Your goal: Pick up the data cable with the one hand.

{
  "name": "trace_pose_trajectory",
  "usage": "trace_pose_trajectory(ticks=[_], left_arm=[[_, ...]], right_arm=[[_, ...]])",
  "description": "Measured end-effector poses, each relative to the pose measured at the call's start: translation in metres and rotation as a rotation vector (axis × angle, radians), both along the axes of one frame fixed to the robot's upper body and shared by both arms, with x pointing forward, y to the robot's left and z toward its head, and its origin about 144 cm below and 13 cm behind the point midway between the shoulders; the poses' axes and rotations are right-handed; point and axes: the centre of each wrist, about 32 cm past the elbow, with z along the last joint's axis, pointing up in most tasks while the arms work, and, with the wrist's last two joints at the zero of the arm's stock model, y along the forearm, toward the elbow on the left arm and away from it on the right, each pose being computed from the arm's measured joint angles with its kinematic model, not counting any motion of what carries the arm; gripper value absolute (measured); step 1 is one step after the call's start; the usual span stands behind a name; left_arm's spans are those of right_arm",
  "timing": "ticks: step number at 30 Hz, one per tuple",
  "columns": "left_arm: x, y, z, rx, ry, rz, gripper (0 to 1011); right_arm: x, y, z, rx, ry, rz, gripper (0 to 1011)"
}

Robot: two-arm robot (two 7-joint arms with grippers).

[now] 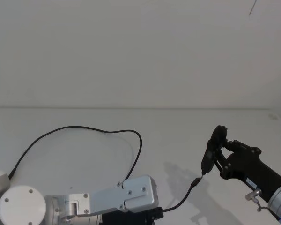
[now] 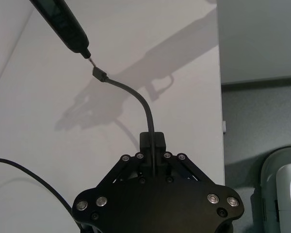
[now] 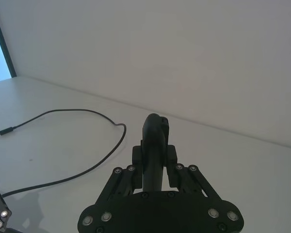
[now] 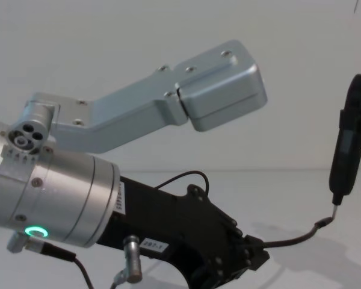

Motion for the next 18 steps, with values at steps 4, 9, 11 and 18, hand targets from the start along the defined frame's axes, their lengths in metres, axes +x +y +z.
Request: trace_pose_trajectory(ticks=[4,9,11,18], left_arm=[[0.0,0.0,0.0,0.0,0.0,0.0,42],[0.0,0.0,0.0,0.0,0.0,0.0,42],[0.0,0.0,0.0,0.0,0.0,0.0,42],[0.0,0.0,0.0,0.0,0.0,0.0,42]], right_arm=[[0.0,0.0,0.0003,0.001,0.001,0.002,279],[0.0,0.0,0.0004,0.001,0.003,0.004,279],[0.0,0.0,0.0005,0.001,0.003,0.004,279],[0.0,0.0002,0.0007,0.002,0.004,0.006,279]])
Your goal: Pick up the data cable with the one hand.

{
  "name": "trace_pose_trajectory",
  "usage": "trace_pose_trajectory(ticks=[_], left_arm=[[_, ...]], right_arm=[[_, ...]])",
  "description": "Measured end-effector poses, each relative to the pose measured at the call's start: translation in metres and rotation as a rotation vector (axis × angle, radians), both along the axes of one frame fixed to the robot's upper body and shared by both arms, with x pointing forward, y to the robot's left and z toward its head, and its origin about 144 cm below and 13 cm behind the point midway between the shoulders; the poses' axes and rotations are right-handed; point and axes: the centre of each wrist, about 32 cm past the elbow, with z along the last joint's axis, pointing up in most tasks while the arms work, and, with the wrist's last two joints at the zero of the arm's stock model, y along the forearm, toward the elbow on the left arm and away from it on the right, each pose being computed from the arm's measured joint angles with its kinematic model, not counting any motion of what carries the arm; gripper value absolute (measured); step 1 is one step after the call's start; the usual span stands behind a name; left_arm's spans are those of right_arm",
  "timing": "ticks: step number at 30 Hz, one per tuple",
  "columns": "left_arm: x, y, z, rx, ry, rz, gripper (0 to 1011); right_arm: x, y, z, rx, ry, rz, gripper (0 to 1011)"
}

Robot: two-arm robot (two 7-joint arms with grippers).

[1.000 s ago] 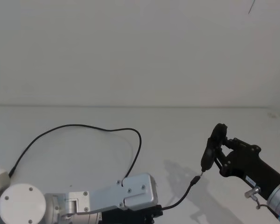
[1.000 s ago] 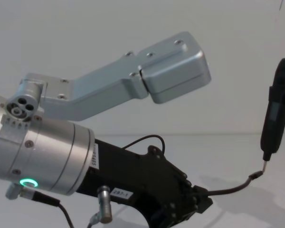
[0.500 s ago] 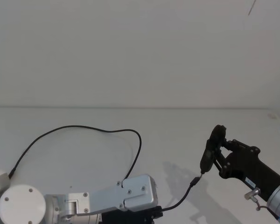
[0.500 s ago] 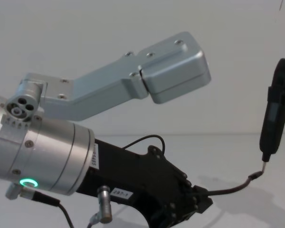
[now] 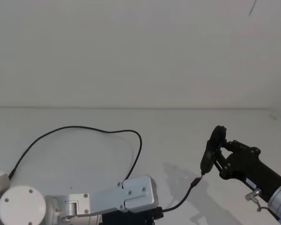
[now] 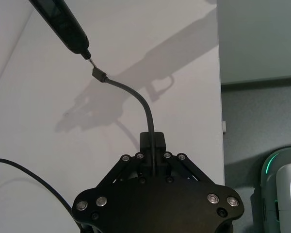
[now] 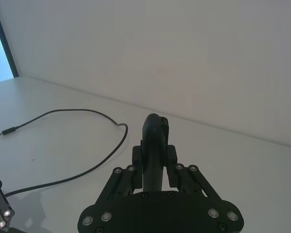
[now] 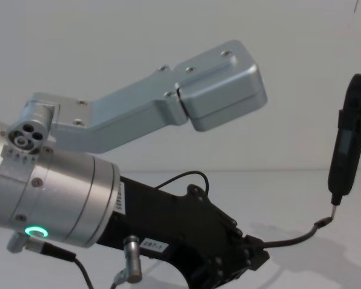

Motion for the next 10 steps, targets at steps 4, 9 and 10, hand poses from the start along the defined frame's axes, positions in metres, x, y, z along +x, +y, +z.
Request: trace_pose_trajectory(ticks=[4,9,10], left_arm=[[0.0,0.0,0.0,0.0,0.0,0.0,42],[0.0,0.0,0.0,0.0,0.0,0.0,42],[0.0,0.0,0.0,0.0,0.0,0.0,42]], right_arm=[[0.0,0.0,0.0001,0.0,0.0,0.001,279],[0.0,-0.0001,0.0002,0.0,0.001,0.001,279],[0.0,-0.0001,0.0002,0.0,0.001,0.001,279]])
